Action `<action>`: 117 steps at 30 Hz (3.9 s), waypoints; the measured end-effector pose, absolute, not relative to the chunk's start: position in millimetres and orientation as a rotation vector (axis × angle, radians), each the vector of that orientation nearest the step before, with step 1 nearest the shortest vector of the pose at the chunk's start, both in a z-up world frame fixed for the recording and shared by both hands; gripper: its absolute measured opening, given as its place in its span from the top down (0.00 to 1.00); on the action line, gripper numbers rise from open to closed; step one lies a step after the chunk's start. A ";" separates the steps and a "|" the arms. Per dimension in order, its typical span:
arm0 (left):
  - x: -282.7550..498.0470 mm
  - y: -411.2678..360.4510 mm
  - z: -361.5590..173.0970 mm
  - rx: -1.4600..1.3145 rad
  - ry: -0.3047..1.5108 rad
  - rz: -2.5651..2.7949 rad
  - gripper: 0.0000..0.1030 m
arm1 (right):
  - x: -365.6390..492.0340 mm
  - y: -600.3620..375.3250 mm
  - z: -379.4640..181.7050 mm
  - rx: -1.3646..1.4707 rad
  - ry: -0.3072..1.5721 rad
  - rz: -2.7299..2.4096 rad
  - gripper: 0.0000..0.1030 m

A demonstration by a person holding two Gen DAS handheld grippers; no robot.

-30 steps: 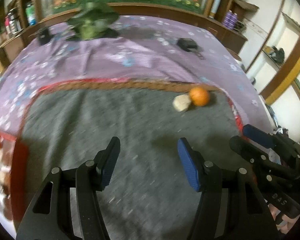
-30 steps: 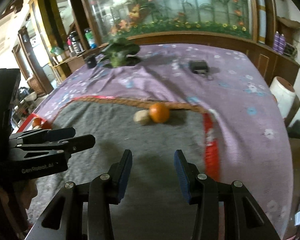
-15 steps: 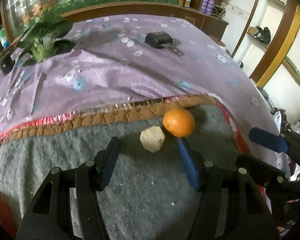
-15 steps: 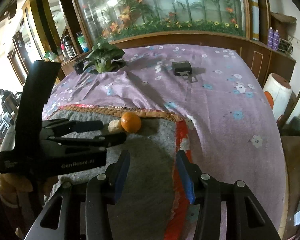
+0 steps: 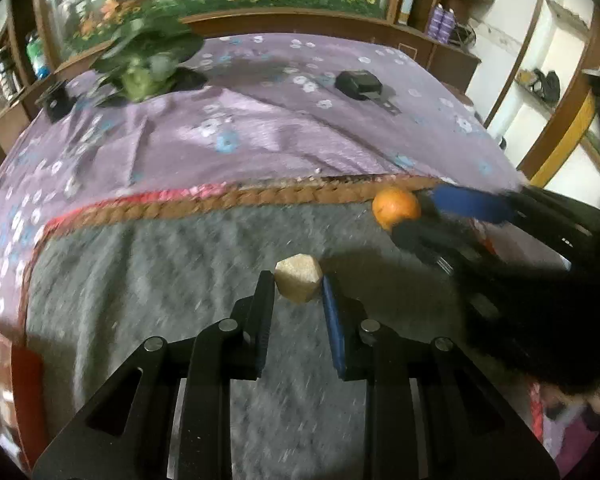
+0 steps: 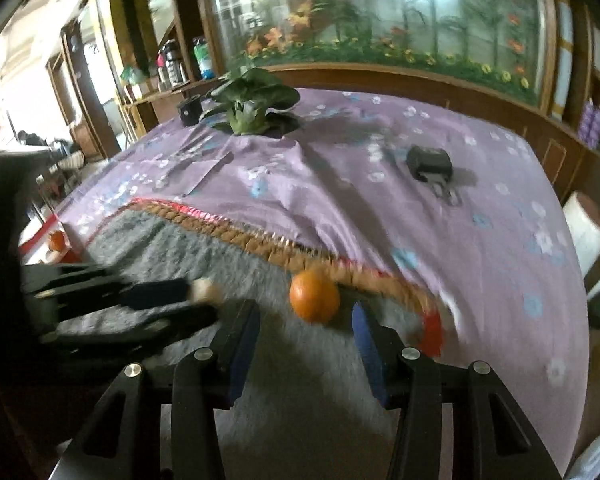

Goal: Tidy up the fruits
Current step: 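Close the left gripper on a beige block while right grasps an orange, then carry the block and orange over the white tray with both grippers, then lower the block and orange into the tray and open both grippers, then withdraw both grippers from the tray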

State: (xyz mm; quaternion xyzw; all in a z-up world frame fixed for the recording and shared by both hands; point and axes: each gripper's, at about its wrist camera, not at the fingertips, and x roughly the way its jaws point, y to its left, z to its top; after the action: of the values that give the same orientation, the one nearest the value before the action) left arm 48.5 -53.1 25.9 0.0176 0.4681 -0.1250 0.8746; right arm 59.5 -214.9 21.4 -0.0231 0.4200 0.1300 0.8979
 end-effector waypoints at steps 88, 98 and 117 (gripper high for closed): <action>-132.7 223.6 26.8 -0.253 0.956 0.293 0.67 | -0.2 134.8 18.4 -0.217 0.925 0.810 0.73; -146.1 219.3 31.4 -0.237 0.941 0.329 0.42 | -14.8 122.0 32.7 -0.181 0.886 0.807 0.68; -166.2 173.9 59.5 -0.154 0.823 0.374 0.42 | -74.1 36.2 61.1 -0.095 0.685 0.586 0.40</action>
State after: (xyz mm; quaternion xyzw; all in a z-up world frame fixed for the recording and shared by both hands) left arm -166.2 173.9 59.5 -0.0741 0.3970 0.1804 0.8968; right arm -74.1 36.2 61.1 -0.0459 0.3310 0.2833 0.8989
